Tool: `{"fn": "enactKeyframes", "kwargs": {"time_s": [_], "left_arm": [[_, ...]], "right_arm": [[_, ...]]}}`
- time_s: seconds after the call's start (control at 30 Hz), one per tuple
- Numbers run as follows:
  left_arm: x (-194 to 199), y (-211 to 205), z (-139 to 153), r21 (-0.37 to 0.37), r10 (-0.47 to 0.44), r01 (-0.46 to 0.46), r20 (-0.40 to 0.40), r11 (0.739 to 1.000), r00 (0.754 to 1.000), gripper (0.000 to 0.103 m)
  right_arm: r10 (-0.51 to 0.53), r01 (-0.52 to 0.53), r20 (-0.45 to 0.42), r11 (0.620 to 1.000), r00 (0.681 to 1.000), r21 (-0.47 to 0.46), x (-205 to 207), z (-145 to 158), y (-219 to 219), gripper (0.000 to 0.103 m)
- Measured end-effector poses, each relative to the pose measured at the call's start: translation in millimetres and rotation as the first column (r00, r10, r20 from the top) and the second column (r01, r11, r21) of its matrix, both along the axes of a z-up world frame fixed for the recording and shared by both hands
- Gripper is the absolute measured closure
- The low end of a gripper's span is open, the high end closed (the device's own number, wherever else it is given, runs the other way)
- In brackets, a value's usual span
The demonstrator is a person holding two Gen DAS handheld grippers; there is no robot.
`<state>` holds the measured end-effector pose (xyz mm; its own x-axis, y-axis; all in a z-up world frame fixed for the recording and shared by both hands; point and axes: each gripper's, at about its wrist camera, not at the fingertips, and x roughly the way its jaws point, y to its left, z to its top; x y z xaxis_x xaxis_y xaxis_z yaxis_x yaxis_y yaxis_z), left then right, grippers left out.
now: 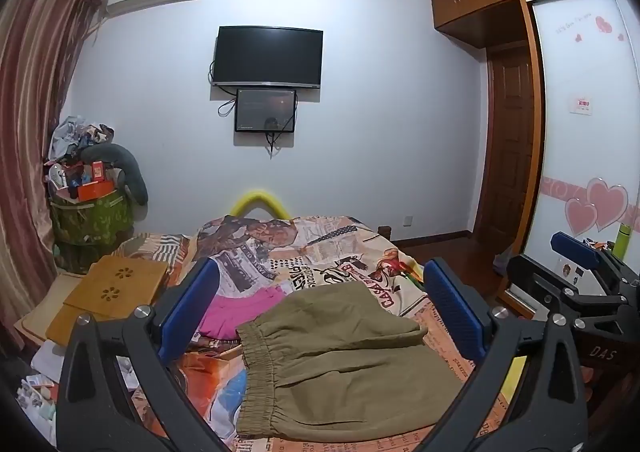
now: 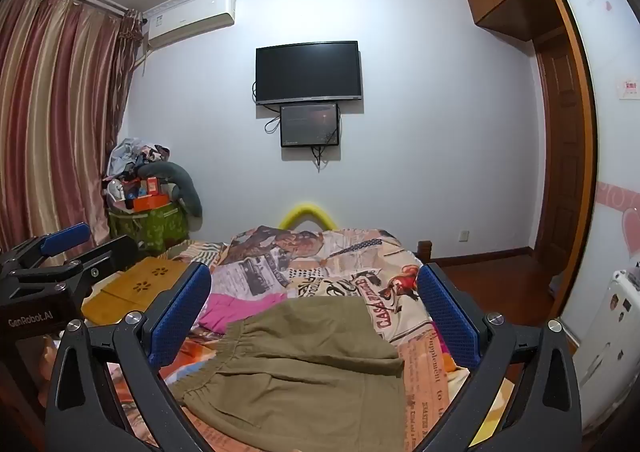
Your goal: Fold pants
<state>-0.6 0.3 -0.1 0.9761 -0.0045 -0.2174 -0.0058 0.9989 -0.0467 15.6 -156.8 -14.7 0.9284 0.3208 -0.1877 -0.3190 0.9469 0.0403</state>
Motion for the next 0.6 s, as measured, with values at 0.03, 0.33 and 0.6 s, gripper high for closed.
{"fn": "enactKeyframes", "kwargs": {"time_s": [0.03, 0.33, 0.6], "left_arm": [[-0.5, -0.2, 0.1, 0.002, -0.001, 0.001, -0.001, 1.000, 1.000, 0.000], [2.2, 0.8, -0.9, -0.005, -0.002, 0.002, -0.014, 1.000, 1.000, 0.000], [2.1, 1.4, -1.3, 0.002, 0.004, -0.004, -0.009, 1.000, 1.000, 0.000]], "right_arm": [[0.000, 0.000, 0.000, 1.000, 1.000, 0.002, 0.3, -0.1, -0.2, 0.000], [-0.004, 0.004, 0.007, 1.000, 1.000, 0.001, -5.9, 2.1, -1.2, 0.001], [0.001, -0.001, -0.009, 1.000, 1.000, 0.004, -0.5, 0.7, -1.5, 0.001]]}}
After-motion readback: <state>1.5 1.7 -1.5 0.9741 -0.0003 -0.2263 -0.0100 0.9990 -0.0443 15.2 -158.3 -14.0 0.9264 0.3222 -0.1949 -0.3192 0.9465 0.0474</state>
